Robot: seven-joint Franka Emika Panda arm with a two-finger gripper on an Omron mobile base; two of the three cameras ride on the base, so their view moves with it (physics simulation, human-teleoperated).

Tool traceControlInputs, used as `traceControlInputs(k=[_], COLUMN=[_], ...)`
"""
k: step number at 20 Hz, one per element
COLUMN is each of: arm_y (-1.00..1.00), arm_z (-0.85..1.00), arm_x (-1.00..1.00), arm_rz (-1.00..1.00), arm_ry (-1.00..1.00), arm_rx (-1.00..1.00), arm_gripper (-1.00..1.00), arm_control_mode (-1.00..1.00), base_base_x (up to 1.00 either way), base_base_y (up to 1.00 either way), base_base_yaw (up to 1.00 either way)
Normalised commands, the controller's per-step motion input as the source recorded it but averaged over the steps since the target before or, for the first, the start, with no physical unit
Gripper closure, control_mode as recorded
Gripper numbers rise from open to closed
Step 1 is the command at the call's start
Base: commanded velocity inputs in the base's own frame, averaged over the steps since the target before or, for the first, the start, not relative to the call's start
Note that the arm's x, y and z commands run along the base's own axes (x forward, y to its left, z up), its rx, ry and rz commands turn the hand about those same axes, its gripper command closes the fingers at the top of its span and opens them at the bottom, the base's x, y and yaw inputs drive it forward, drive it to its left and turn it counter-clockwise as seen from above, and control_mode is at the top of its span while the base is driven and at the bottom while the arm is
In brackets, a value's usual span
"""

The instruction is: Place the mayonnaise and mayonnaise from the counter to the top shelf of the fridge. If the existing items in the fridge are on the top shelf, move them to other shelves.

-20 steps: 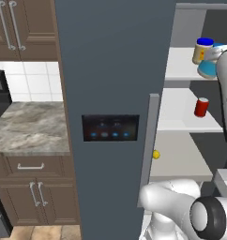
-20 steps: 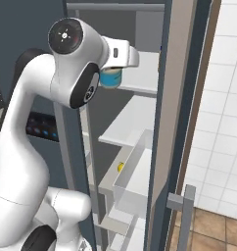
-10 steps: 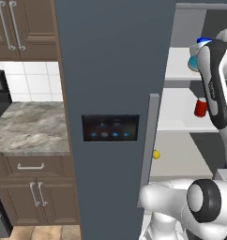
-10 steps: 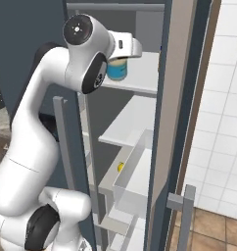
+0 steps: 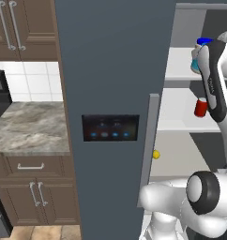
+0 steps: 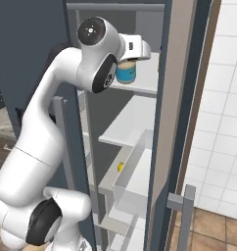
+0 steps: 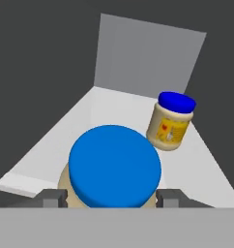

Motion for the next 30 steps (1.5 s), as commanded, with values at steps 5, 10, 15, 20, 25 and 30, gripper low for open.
traceControlInputs(k=[5,10,15,20,25,30], arm_y=[-0.17,-0.25,-0.22,-0.01,0.0,0.0], arm_z=[0.0,-0.14,-0.03,-0.08,-0.33,-0.23], arm_x=[0.19,0.17,0.45,0.43,0.11,0.18], arm_rz=[0.0,0.0,0.0,0.0,0.01,0.01], arm_ry=[0.05,0.04,0.0,0.0,0.05,0.02], arm_rx=[0.0,-0.03,0.0,0.0,0.0,0.0], arm_gripper=[1.0,1.0,1.0,1.0,1.0,1.0], arm_control_mode=[-1.0,-1.0,-1.0,-1.0,-1.0,-1.0], base_base_x=[0.0,0.0,0.0,0.0,0.0,0.0], base_base_y=[0.0,0.0,0.0,0.0,0.0,0.0], base_base_yaw=[0.0,0.0,0.0,0.0,0.0,0.0])
